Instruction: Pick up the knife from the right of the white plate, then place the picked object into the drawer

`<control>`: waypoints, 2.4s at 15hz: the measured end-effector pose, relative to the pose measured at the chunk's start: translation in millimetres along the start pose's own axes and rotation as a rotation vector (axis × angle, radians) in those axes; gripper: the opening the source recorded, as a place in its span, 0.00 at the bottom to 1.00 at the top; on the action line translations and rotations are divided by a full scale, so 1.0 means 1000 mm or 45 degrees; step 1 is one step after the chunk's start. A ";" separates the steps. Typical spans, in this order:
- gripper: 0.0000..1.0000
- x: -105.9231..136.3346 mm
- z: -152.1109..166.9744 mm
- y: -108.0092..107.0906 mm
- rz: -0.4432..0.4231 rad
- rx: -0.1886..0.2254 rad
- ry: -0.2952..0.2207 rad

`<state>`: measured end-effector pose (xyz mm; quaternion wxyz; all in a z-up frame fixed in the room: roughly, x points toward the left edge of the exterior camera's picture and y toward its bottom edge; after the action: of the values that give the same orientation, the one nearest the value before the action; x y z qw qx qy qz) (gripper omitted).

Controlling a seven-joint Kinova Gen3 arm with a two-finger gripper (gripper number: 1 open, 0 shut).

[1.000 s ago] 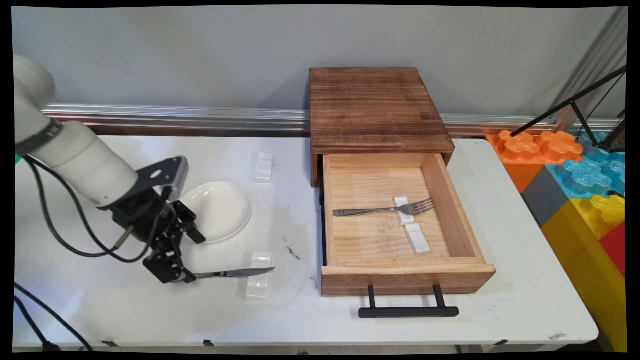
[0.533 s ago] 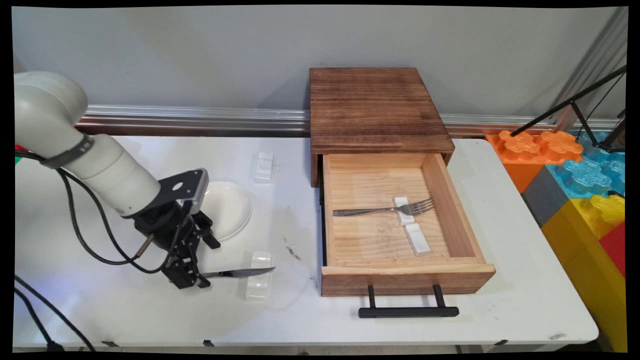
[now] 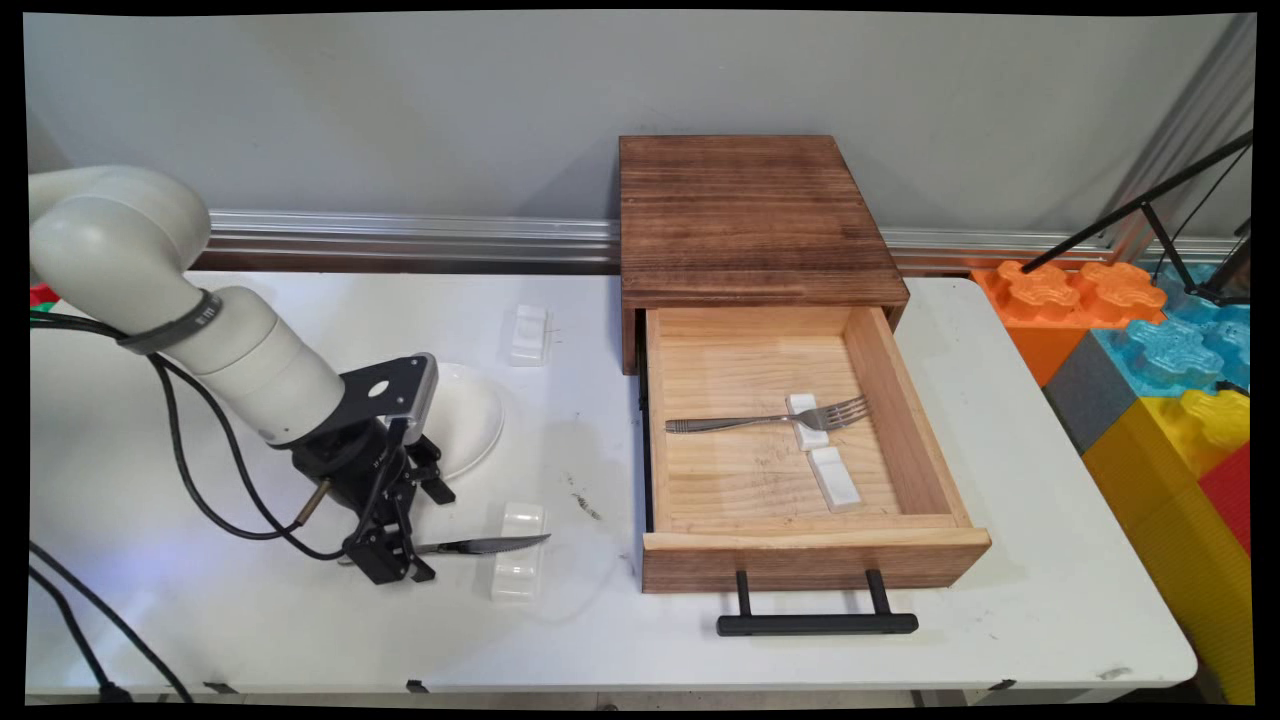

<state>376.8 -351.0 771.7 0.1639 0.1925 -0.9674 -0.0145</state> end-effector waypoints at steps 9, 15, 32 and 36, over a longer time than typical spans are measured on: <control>0.00 0.003 0.007 -0.002 0.011 0.010 -0.008; 0.00 0.002 0.004 0.000 0.012 0.003 -0.023; 0.00 0.037 -0.062 -0.004 -0.035 -0.008 0.015; 0.00 0.062 -0.087 -0.009 -0.042 0.009 0.024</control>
<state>353.6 -379.6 872.3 0.1720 0.2091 -0.9626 -0.0121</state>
